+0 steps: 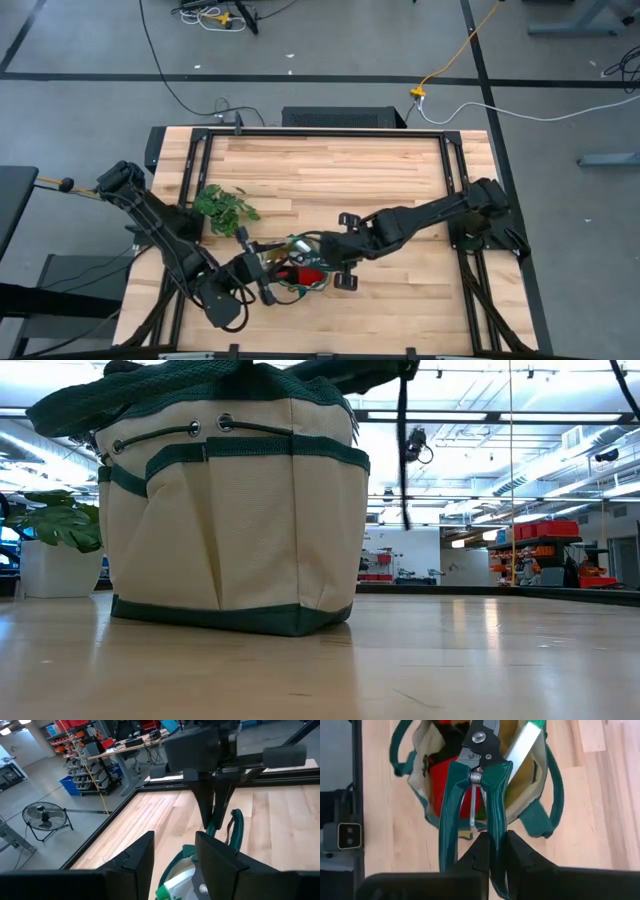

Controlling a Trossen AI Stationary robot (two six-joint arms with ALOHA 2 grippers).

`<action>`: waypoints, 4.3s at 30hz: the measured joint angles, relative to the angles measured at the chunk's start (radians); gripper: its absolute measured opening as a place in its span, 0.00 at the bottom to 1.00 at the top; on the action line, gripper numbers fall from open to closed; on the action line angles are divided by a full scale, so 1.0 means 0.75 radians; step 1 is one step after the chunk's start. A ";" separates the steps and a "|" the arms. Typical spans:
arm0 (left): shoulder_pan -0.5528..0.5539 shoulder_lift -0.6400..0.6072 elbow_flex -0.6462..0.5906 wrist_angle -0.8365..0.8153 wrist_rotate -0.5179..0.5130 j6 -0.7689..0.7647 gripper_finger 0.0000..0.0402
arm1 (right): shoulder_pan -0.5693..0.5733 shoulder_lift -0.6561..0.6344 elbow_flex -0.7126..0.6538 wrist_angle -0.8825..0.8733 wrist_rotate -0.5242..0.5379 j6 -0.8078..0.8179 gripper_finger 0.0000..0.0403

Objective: Pick & Place Garden tools in Gardening bag
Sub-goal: Put the green pruning shears into the gardening bag, then return to Home Position

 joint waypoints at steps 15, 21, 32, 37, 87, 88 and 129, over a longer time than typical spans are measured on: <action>0.000 0.000 0.000 0.001 0.000 0.020 0.38 | -0.021 0.038 0.024 0.130 -0.114 -0.075 0.23; 0.000 0.000 0.000 0.001 0.001 0.021 0.38 | -0.024 0.038 0.024 0.185 -0.114 -0.089 0.25; 0.000 0.000 0.000 0.001 0.035 0.022 0.38 | -0.015 0.033 0.023 0.008 -0.127 -0.062 0.22; 0.000 0.000 0.000 0.001 0.034 0.023 0.38 | -0.006 0.015 0.024 -0.035 -0.125 -0.058 0.20; -0.021 0.000 0.000 -0.002 0.038 0.023 0.38 | -0.079 0.077 -0.006 0.390 -0.088 -0.237 0.14; -0.021 0.000 0.000 -0.002 0.038 0.023 0.38 | -0.084 0.078 -0.009 0.389 -0.092 -0.238 0.14; -0.012 0.000 -0.001 -0.014 -0.038 0.165 0.38 | -0.116 -0.014 -0.016 0.261 -0.016 -0.382 0.14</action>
